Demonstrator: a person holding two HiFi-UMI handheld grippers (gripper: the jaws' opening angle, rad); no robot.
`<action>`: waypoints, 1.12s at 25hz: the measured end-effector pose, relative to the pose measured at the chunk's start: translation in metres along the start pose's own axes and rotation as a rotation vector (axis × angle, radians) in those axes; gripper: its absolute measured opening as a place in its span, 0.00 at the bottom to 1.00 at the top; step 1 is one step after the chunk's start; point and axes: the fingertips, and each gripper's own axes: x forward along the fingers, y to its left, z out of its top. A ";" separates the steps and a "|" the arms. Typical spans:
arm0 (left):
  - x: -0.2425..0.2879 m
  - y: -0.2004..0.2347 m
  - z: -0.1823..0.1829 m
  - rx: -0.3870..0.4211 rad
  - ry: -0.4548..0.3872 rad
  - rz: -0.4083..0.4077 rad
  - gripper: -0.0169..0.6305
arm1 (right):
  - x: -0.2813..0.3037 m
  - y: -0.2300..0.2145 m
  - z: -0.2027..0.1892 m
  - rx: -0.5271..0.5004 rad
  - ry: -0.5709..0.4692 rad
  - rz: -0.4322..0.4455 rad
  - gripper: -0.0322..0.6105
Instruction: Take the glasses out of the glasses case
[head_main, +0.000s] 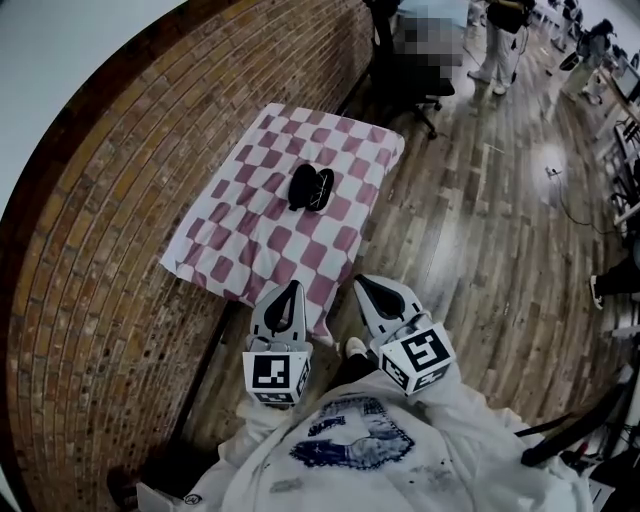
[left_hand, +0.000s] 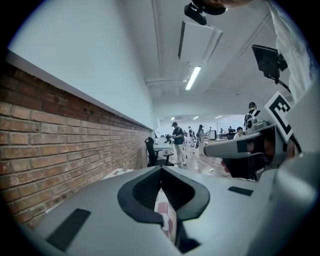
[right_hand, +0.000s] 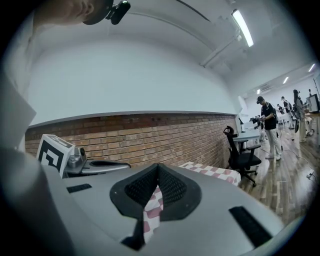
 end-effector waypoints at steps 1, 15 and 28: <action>0.011 0.002 0.001 0.001 0.002 0.000 0.04 | 0.007 -0.009 0.001 0.003 0.002 -0.001 0.07; 0.098 0.024 0.002 -0.007 0.029 0.021 0.04 | 0.067 -0.080 0.002 0.048 0.021 0.004 0.07; 0.130 0.041 -0.008 -0.005 0.048 0.015 0.04 | 0.091 -0.096 -0.003 0.063 0.032 -0.009 0.07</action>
